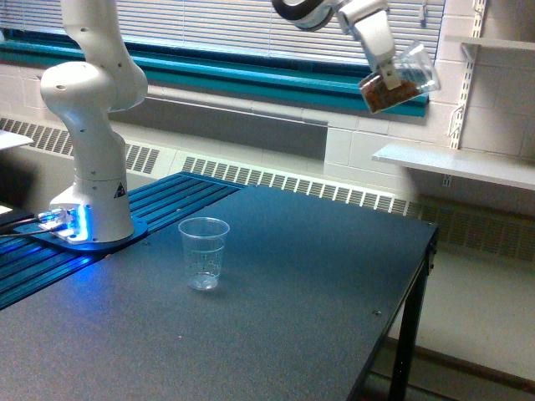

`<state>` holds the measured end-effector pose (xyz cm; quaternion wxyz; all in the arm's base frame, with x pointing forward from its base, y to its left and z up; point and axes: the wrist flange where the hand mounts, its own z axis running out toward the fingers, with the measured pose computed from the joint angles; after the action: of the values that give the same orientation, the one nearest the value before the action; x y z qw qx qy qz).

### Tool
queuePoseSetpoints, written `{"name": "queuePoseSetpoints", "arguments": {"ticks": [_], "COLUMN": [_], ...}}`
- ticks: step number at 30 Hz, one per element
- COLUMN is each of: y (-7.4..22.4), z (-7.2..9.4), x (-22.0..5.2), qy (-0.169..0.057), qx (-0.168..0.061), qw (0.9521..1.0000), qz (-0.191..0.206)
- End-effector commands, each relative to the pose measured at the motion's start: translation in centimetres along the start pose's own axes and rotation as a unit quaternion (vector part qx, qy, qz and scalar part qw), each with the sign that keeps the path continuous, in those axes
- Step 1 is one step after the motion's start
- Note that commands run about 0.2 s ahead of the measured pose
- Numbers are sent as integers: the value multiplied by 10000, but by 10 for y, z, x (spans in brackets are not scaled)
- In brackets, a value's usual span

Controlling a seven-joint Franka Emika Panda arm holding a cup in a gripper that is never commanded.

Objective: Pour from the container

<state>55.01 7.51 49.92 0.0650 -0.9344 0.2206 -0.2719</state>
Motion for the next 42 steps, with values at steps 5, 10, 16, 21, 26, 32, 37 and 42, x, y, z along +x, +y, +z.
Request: {"name": "queuePoseSetpoints", "arguments": {"ticks": [5,10,16,21,26,32,37,42], "y": [35,50,71,91,112,134,147,160], "z": [-9,-12,-18,-23,-26,-25,-26,-26], "x": [-16,-27,-41,-52,-62,-74,-81,-88], "qy": [77,65,40,45,51,-81,-163,-211], "qx": [-155,-201,-291,-447,-610,-845,-934,-1058], "qw": [9998,9998,9995,9990,9980,9960,9947,9928], "qz": [5,33,63,71,143,276,399,518]}}
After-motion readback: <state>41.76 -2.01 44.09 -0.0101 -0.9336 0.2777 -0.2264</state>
